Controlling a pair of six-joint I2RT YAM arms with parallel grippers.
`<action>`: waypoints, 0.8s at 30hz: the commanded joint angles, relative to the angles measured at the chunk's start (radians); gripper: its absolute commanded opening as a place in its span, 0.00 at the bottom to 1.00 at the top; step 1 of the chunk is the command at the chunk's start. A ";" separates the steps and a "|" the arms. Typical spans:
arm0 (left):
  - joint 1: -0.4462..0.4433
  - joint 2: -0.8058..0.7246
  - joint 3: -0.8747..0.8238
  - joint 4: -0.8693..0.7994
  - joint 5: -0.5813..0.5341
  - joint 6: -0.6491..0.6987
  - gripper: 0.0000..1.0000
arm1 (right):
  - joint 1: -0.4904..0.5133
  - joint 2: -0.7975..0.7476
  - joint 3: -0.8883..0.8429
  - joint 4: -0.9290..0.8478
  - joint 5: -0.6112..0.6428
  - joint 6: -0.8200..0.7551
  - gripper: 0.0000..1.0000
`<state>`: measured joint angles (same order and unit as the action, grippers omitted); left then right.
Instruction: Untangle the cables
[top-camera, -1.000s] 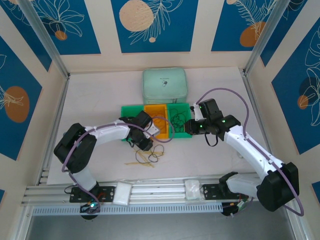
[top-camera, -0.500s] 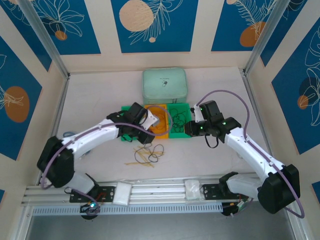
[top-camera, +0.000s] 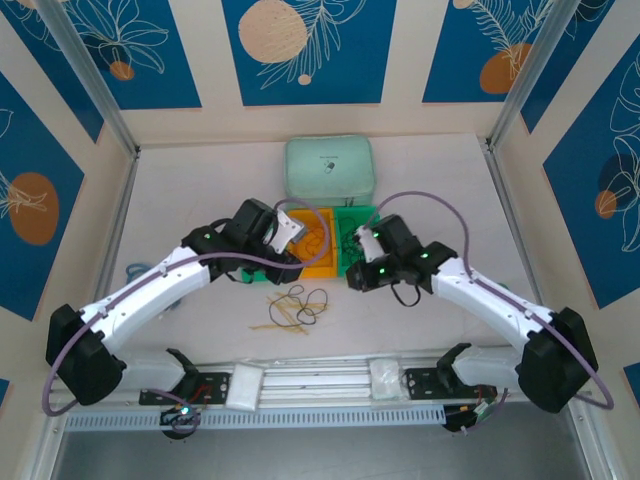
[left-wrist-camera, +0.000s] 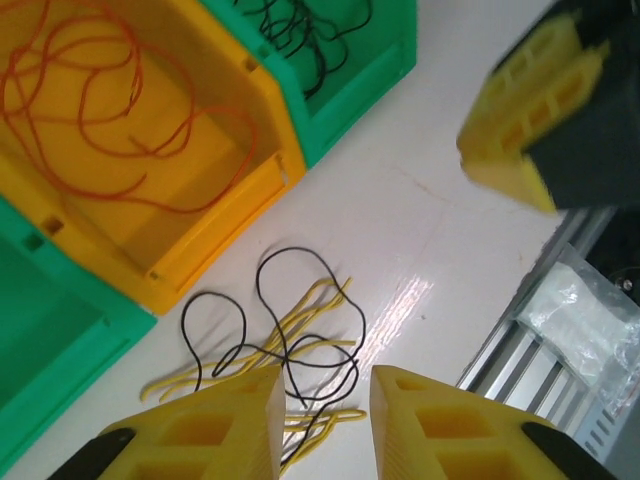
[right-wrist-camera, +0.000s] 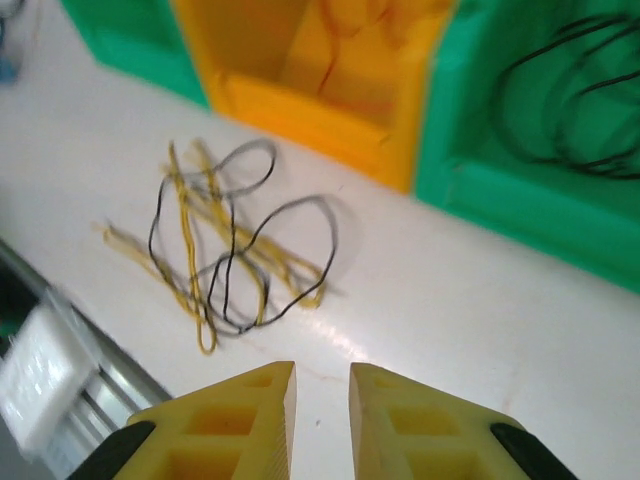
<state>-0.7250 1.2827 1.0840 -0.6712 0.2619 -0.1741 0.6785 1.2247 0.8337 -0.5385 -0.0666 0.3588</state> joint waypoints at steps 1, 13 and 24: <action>0.001 -0.050 -0.062 -0.008 -0.067 -0.101 0.31 | 0.143 0.061 0.027 -0.039 0.055 -0.112 0.23; 0.148 -0.262 -0.230 0.041 -0.003 -0.269 0.40 | 0.392 0.169 0.035 0.040 0.300 -0.401 0.24; 0.175 -0.336 -0.283 0.043 0.006 -0.277 0.41 | 0.428 0.223 -0.024 0.191 0.362 -0.533 0.25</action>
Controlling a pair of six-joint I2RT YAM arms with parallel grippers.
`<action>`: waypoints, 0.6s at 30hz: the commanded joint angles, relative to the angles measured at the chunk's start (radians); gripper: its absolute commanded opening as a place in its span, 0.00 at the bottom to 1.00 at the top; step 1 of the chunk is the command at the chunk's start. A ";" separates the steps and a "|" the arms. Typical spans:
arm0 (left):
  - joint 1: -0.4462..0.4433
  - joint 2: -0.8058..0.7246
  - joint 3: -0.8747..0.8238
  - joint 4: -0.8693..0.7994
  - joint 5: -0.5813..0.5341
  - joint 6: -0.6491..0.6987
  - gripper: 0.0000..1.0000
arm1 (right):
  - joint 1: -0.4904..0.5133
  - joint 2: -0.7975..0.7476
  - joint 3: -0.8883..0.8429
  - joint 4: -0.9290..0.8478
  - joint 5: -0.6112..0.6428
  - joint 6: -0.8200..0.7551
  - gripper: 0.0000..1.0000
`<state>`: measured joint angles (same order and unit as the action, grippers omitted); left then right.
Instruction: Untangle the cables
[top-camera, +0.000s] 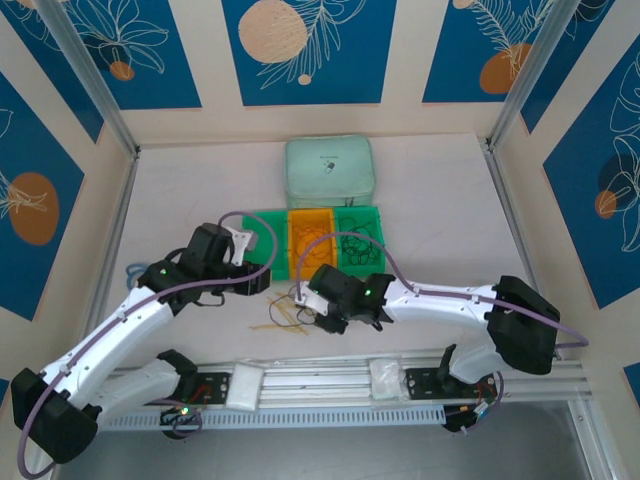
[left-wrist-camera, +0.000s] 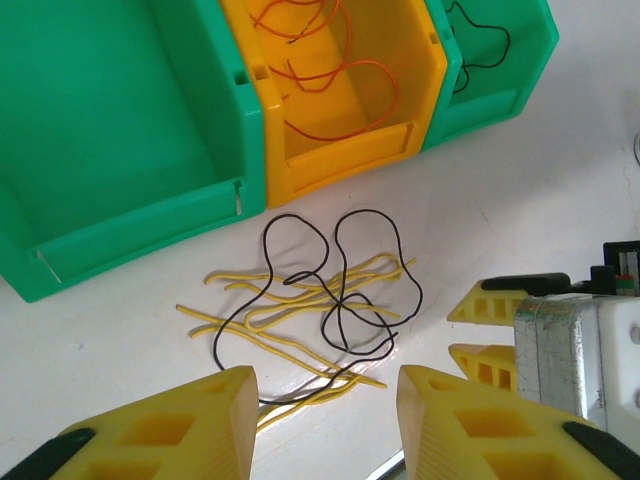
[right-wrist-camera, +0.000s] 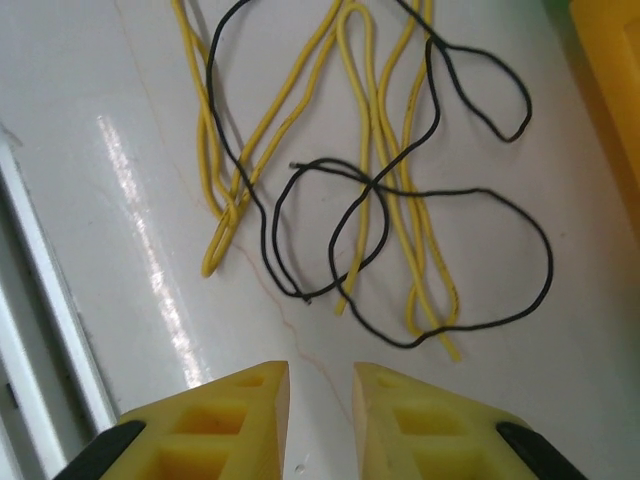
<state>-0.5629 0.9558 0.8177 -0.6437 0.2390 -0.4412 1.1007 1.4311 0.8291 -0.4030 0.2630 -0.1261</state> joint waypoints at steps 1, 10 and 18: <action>0.015 -0.009 -0.019 0.020 0.032 -0.009 0.41 | 0.007 0.023 -0.021 0.062 0.030 -0.054 0.25; 0.037 0.008 -0.028 0.042 0.062 0.015 0.41 | 0.012 0.072 0.011 0.028 0.008 -0.069 0.25; 0.050 0.039 -0.041 0.067 0.086 0.025 0.41 | 0.027 0.116 0.025 0.096 0.083 -0.114 0.25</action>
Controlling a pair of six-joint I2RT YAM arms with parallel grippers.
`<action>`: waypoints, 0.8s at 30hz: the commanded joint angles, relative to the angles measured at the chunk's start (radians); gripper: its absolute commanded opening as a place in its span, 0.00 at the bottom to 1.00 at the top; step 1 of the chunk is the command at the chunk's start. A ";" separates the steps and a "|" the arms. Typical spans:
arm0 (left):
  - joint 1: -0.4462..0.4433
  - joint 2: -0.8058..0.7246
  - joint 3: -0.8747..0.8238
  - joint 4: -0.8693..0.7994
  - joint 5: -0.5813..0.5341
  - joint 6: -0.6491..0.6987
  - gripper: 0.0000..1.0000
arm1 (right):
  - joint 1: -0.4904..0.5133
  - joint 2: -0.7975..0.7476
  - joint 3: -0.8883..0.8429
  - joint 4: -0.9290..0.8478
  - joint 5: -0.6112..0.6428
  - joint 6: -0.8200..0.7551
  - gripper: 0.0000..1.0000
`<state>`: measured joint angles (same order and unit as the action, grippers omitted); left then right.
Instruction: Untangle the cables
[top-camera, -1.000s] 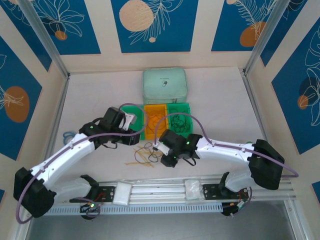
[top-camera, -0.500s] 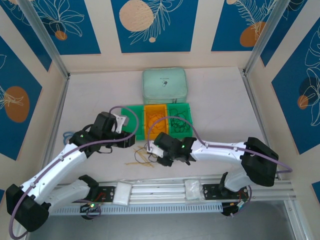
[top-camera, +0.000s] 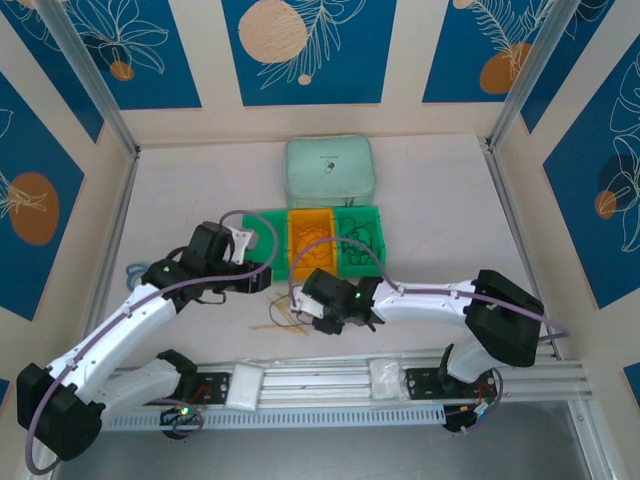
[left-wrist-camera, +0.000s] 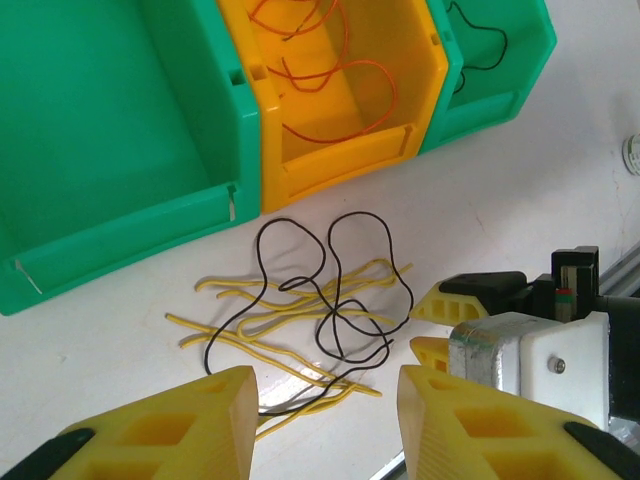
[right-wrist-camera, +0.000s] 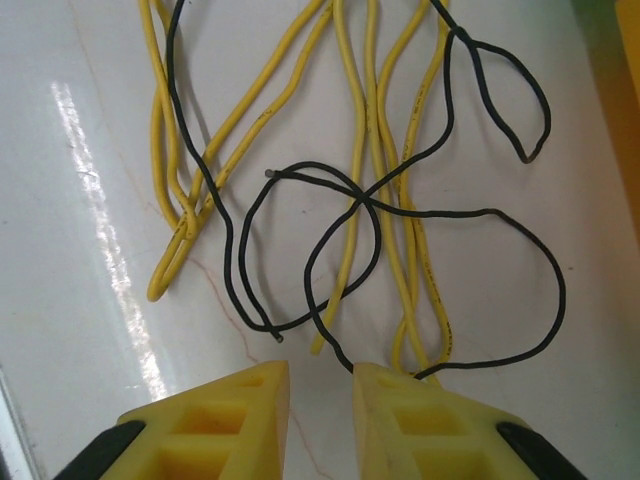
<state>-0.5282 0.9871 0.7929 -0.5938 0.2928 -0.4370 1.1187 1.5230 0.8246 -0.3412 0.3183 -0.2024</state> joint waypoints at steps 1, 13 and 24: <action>0.017 0.010 -0.018 0.018 0.034 0.020 0.41 | 0.009 0.031 0.034 0.041 0.028 -0.046 0.25; 0.034 0.030 -0.026 0.033 0.050 0.031 0.41 | 0.014 0.067 0.046 0.129 0.100 -0.108 0.07; 0.037 0.039 -0.033 0.043 0.061 0.030 0.41 | -0.055 -0.028 0.058 0.108 -0.097 0.013 0.00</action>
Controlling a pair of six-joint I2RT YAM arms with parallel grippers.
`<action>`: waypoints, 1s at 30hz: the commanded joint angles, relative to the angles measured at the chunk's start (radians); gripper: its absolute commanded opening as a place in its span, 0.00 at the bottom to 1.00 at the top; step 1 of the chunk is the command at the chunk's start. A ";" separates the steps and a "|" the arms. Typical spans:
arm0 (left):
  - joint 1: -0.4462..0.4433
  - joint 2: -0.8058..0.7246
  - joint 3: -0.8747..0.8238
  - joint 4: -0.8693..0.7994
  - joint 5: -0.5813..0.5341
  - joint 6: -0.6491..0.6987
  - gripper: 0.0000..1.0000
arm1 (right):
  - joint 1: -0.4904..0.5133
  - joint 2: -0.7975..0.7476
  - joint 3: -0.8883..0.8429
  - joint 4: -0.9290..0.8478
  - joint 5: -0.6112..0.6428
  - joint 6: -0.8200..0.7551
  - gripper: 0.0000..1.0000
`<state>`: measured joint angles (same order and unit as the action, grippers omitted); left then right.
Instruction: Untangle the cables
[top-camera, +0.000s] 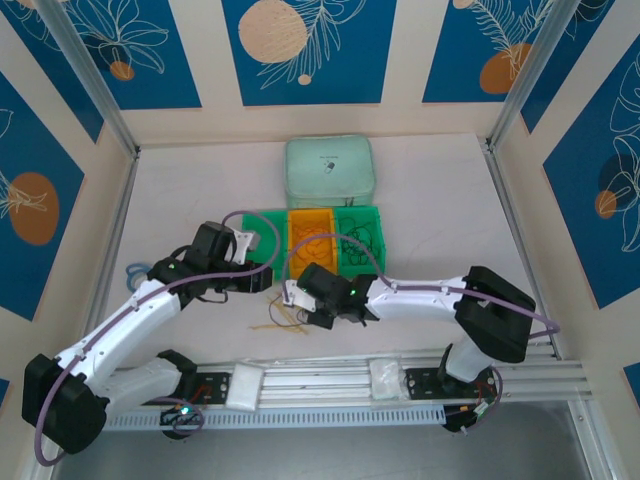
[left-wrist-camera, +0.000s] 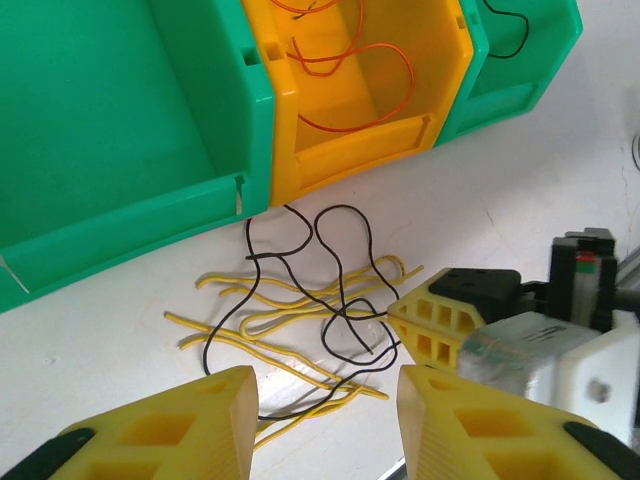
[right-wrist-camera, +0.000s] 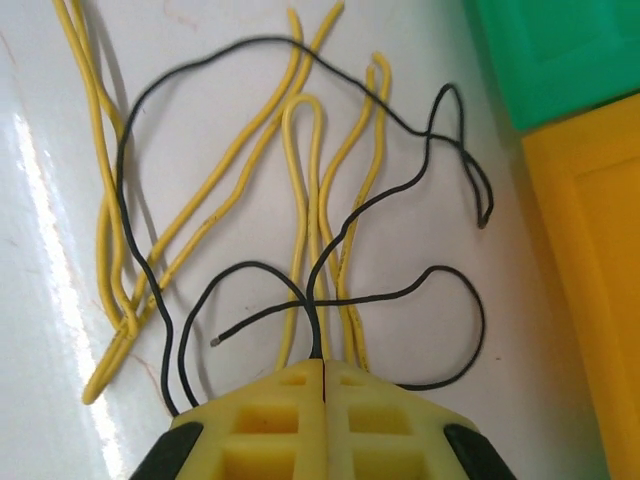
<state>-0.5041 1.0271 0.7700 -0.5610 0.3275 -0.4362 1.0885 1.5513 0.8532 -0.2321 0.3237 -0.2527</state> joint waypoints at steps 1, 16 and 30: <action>0.014 -0.001 -0.011 0.010 0.026 0.030 0.41 | -0.035 -0.070 0.030 -0.001 -0.133 0.075 0.00; 0.015 -0.008 -0.012 0.019 0.034 0.022 0.41 | -0.190 -0.214 0.014 0.027 -0.558 0.316 0.00; 0.016 -0.005 -0.006 0.032 0.025 0.018 0.41 | -0.442 -0.404 -0.041 0.261 -0.935 0.695 0.00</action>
<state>-0.5011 1.0271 0.7689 -0.5529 0.3336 -0.4366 0.6834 1.2007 0.8406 -0.0658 -0.4812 0.3145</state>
